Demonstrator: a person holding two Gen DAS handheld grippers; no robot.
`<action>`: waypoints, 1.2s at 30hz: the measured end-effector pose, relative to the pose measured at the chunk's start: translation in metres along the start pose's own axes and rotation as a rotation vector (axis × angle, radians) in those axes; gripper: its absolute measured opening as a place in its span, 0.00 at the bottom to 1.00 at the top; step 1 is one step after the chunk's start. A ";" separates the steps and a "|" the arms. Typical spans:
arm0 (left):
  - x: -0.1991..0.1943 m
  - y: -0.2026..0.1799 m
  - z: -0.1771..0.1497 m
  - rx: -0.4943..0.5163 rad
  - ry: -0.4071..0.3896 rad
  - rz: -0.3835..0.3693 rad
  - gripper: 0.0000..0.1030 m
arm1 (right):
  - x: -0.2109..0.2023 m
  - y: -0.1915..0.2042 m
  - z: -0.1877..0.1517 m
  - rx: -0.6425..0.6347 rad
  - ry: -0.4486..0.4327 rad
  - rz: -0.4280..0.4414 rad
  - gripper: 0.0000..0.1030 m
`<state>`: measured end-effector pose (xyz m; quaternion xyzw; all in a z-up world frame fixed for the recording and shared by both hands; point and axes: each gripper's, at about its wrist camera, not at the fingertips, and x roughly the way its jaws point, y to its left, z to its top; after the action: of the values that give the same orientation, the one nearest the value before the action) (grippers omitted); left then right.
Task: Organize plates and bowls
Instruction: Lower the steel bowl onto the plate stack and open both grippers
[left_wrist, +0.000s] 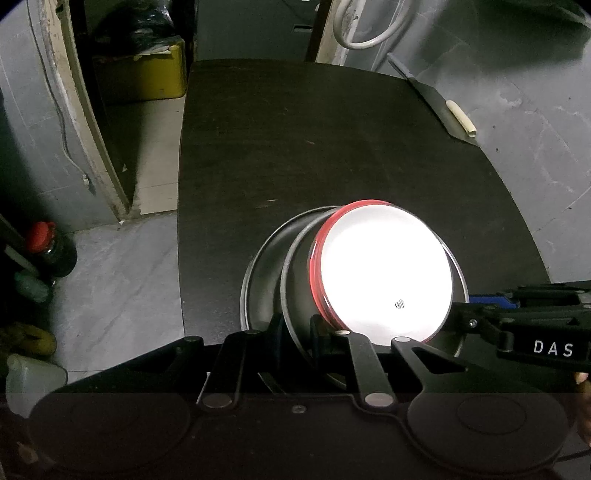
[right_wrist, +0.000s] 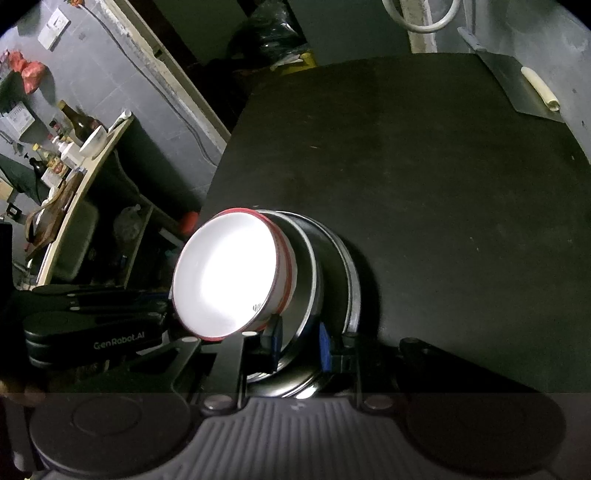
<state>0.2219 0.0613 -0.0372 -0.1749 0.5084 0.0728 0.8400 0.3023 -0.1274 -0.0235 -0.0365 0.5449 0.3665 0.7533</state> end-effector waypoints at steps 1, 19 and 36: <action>0.000 0.000 0.000 -0.001 0.000 0.001 0.14 | 0.000 0.000 0.000 0.001 -0.001 0.000 0.23; -0.009 -0.006 -0.003 -0.011 -0.027 0.040 0.17 | -0.001 -0.004 -0.004 0.003 -0.016 0.014 0.24; -0.044 -0.019 -0.018 -0.095 -0.123 0.157 0.63 | -0.033 -0.010 -0.017 -0.062 -0.088 0.029 0.45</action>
<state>0.1915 0.0396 -0.0022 -0.1694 0.4641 0.1732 0.8520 0.2902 -0.1590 -0.0063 -0.0357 0.5002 0.3952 0.7696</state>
